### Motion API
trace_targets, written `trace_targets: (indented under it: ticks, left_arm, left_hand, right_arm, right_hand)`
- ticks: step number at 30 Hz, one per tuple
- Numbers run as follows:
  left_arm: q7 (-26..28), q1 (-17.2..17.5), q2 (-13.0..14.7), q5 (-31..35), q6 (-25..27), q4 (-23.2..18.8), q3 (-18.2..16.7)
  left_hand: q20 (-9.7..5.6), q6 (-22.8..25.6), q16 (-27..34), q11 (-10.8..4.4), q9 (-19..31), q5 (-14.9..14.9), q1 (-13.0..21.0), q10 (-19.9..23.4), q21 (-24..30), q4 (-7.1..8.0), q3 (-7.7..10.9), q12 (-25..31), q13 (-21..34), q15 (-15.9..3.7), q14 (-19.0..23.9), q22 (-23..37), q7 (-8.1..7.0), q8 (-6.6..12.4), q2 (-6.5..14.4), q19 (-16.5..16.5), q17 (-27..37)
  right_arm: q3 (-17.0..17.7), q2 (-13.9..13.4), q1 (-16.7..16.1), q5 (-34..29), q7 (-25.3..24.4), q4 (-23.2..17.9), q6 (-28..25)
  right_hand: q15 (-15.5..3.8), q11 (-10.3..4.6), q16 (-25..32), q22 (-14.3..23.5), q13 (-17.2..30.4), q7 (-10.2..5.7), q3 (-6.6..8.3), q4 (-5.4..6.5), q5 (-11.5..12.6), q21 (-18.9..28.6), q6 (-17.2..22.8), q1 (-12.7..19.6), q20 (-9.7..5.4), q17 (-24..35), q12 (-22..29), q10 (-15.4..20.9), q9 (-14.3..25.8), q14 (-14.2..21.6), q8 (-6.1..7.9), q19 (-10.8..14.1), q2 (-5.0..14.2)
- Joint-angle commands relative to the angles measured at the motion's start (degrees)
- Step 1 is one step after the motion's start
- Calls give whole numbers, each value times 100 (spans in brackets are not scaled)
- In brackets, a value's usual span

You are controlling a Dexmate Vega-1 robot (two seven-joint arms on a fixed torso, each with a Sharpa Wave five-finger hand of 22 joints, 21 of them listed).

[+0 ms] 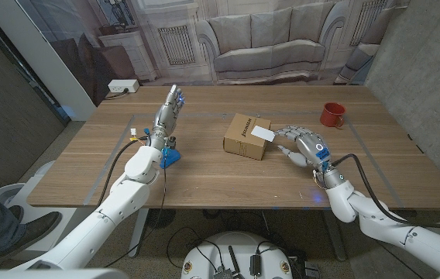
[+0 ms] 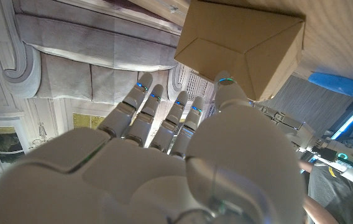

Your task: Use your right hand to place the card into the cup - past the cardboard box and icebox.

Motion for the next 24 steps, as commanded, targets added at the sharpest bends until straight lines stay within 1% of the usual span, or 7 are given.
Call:
trace_targets:
  ticks: [1,10,19,24]
  left_arm:
    - [-18,-23,-20,-32,45,54,18]
    - [-34,-55,-34,-8,15,85,34]
    - [-8,-76,-31,32,25,101,40]
    - [90,-38,16,128,75,45,40]
  left_hand:
    - [31,31,2,14,6,4,32,21,-25,9,-8,-18,29,5,-28,18,-1,-10,8,11,16]
    - [35,27,2,6,6,3,34,20,-26,11,-17,-19,29,13,-28,18,3,-13,13,13,16]
    - [39,24,0,10,6,2,37,17,-29,12,-27,-21,30,8,-32,19,-5,-15,17,8,16]
    - [33,29,0,8,6,2,39,9,-29,12,-32,-24,30,13,-33,19,0,-13,19,11,16]
  right_arm:
    - [-111,11,157,-46,-56,99,130]
    - [-205,120,303,-75,-200,317,269]
    - [-320,223,451,-123,-219,439,309]
    - [-359,270,492,-80,-221,499,343]
  right_hand:
    - [-854,4,-3,34,17,-11,-9,13,31,26,43,23,-607,19,-33,-13,16,67,-4,44,31]
    - [-846,5,3,36,16,-11,-20,25,33,32,43,15,-610,22,-43,-13,15,99,-11,65,42]
    - [-853,6,0,37,16,-11,-24,27,35,33,44,20,-610,22,-50,-15,14,108,-16,73,47]
    - [-854,6,0,38,16,-11,-26,28,36,35,40,22,-608,22,-56,-18,13,118,-20,80,51]
